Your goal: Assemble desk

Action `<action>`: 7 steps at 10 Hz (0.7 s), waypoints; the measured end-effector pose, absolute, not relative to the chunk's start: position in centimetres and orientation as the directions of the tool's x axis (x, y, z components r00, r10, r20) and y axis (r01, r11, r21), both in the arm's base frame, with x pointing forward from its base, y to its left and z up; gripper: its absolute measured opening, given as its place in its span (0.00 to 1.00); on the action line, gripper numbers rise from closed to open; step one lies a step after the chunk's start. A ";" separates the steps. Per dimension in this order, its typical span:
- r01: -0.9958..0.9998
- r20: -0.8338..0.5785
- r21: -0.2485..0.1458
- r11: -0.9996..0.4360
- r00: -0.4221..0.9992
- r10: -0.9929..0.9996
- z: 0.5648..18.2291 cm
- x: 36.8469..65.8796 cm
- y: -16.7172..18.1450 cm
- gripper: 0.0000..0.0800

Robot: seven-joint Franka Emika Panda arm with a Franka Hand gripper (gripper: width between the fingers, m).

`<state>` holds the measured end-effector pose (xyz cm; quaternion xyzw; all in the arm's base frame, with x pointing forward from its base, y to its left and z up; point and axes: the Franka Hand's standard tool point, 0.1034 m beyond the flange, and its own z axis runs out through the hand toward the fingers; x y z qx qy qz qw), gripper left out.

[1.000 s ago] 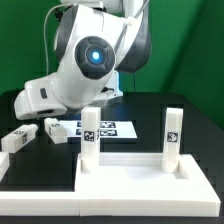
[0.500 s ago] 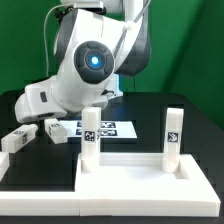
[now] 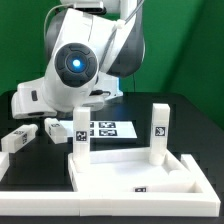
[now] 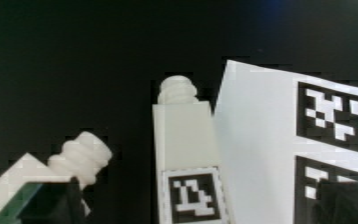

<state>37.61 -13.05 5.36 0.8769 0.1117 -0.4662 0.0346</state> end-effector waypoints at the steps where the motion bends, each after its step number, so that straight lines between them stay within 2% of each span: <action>1: 0.233 -0.825 -0.044 -0.972 0.541 0.166 5.4 37.6 -12.9 0.81; 4: 0.256 -0.836 -0.042 -0.966 0.521 0.175 5.6 37.7 -11.3 0.81; 7: 0.260 -0.839 -0.049 -0.964 0.513 0.181 5.8 37.5 -11.4 0.81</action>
Offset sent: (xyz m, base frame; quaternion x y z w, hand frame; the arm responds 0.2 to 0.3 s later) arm 0.0151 0.0307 0.0042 -0.0011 -0.0060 0.0230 0.9997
